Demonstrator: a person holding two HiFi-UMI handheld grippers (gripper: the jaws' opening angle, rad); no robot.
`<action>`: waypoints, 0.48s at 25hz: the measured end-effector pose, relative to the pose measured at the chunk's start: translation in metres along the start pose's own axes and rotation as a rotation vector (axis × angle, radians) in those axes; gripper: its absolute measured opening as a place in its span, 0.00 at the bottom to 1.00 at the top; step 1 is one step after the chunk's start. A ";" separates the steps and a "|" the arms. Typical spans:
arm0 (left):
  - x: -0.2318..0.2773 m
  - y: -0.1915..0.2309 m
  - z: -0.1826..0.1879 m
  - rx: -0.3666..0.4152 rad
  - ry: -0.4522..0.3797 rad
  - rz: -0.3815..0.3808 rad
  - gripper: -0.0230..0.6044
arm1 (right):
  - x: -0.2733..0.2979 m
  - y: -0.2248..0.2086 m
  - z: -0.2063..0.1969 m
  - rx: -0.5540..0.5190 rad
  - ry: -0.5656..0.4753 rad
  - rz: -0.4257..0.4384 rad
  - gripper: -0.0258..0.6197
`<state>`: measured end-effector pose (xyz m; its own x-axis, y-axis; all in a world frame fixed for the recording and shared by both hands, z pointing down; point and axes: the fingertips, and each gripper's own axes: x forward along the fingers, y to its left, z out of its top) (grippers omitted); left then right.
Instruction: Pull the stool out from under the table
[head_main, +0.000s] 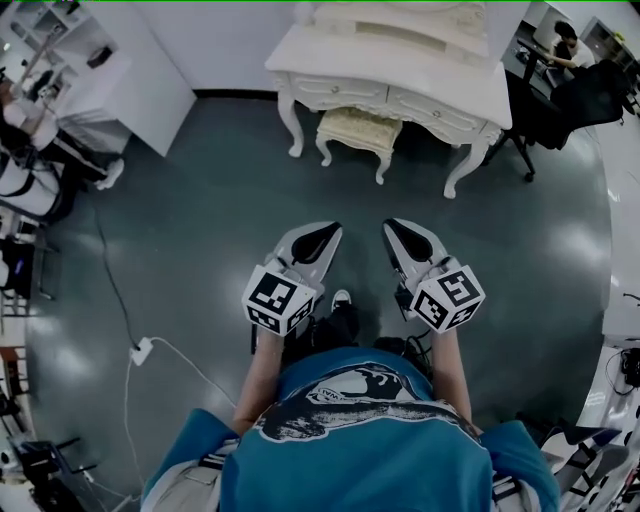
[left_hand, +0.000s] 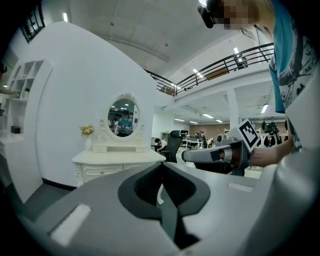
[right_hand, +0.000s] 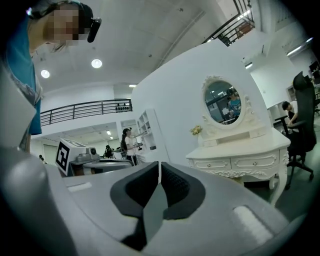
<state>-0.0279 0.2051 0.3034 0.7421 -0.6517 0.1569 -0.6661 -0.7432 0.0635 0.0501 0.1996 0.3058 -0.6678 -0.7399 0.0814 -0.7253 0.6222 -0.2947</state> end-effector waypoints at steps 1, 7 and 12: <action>0.004 0.005 0.000 0.007 0.006 -0.011 0.06 | 0.003 -0.003 0.001 0.003 -0.002 -0.015 0.07; 0.024 0.016 -0.002 -0.006 0.013 -0.084 0.06 | 0.008 -0.020 0.001 0.011 0.003 -0.093 0.07; 0.045 0.014 -0.006 -0.009 0.024 -0.132 0.06 | 0.006 -0.035 0.003 0.014 0.008 -0.130 0.07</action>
<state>-0.0045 0.1661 0.3177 0.8212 -0.5446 0.1703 -0.5637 -0.8207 0.0935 0.0717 0.1724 0.3143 -0.5698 -0.8119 0.1272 -0.8032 0.5175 -0.2949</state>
